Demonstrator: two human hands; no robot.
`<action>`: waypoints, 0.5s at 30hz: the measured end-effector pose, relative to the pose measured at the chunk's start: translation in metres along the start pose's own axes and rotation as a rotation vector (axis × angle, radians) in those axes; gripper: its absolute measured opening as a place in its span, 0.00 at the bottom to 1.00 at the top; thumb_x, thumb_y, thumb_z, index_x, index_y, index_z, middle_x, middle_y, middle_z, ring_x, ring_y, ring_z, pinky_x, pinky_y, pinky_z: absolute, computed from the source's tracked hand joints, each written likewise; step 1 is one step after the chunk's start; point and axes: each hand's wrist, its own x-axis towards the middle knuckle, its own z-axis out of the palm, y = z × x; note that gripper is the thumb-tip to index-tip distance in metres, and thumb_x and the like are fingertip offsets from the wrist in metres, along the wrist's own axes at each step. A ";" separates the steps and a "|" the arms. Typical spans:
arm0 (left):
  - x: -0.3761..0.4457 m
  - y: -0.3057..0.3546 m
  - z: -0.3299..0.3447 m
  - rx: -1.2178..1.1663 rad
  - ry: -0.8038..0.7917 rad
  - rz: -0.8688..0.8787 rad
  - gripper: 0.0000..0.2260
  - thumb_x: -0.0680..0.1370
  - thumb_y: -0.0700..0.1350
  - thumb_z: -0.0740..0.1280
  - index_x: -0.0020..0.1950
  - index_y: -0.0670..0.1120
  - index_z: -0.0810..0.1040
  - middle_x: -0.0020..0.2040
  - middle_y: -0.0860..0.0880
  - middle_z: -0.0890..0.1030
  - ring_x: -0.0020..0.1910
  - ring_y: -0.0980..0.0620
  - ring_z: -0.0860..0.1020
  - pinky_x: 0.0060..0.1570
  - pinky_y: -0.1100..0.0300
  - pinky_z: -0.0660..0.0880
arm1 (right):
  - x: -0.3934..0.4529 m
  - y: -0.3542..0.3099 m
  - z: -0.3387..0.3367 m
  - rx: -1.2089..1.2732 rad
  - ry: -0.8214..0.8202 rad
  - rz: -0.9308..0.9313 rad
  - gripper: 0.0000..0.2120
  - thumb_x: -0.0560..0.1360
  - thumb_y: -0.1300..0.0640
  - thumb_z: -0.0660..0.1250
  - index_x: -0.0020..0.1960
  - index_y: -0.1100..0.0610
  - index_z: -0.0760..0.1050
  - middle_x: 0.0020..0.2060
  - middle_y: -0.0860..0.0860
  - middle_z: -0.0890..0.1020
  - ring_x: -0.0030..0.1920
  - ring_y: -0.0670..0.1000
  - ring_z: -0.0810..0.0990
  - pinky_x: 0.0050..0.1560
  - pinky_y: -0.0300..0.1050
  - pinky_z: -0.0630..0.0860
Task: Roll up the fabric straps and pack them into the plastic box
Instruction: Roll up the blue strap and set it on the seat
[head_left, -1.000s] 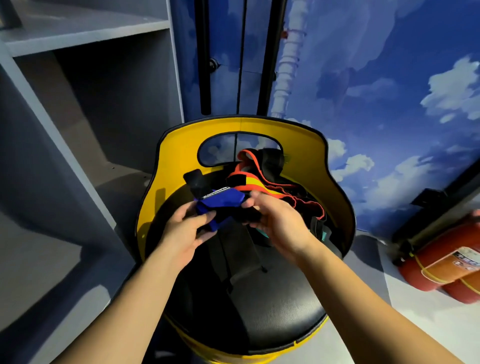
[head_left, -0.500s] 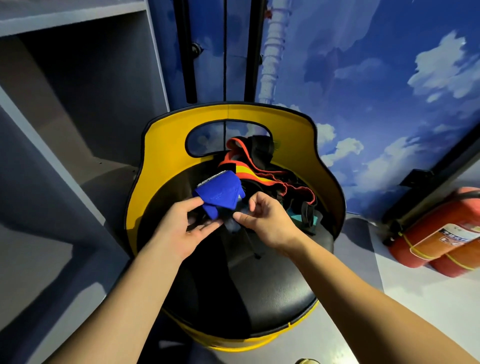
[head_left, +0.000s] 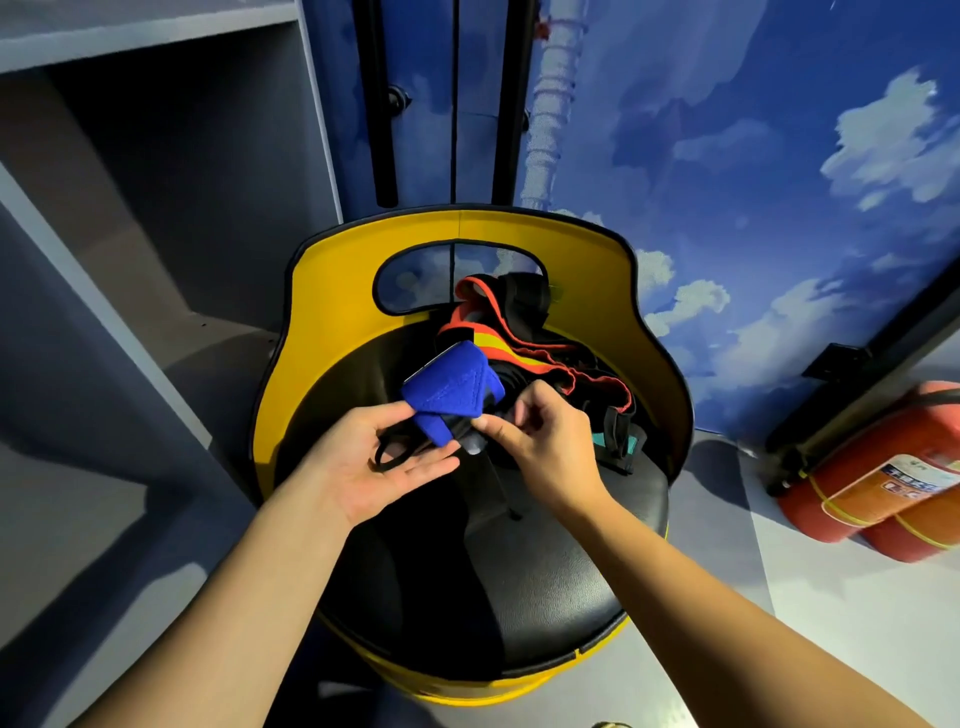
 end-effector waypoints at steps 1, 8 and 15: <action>0.000 0.000 0.000 -0.002 -0.002 -0.001 0.15 0.79 0.39 0.68 0.65 0.38 0.73 0.61 0.31 0.77 0.48 0.32 0.84 0.57 0.34 0.77 | 0.000 0.000 -0.001 -0.016 0.014 -0.010 0.22 0.69 0.46 0.78 0.35 0.56 0.67 0.28 0.47 0.70 0.30 0.44 0.65 0.32 0.37 0.64; 0.000 -0.002 -0.002 0.141 -0.028 0.054 0.14 0.80 0.39 0.66 0.65 0.47 0.77 0.60 0.36 0.81 0.54 0.33 0.83 0.68 0.33 0.69 | 0.006 -0.014 0.002 0.283 -0.185 0.380 0.04 0.76 0.62 0.72 0.44 0.62 0.82 0.39 0.58 0.85 0.40 0.48 0.81 0.48 0.44 0.79; 0.003 -0.001 -0.001 0.386 -0.024 0.272 0.17 0.79 0.34 0.66 0.64 0.51 0.78 0.61 0.46 0.82 0.56 0.41 0.83 0.58 0.41 0.76 | 0.016 -0.023 -0.007 0.933 -0.291 0.736 0.13 0.70 0.52 0.68 0.50 0.59 0.77 0.45 0.57 0.78 0.48 0.54 0.79 0.58 0.48 0.76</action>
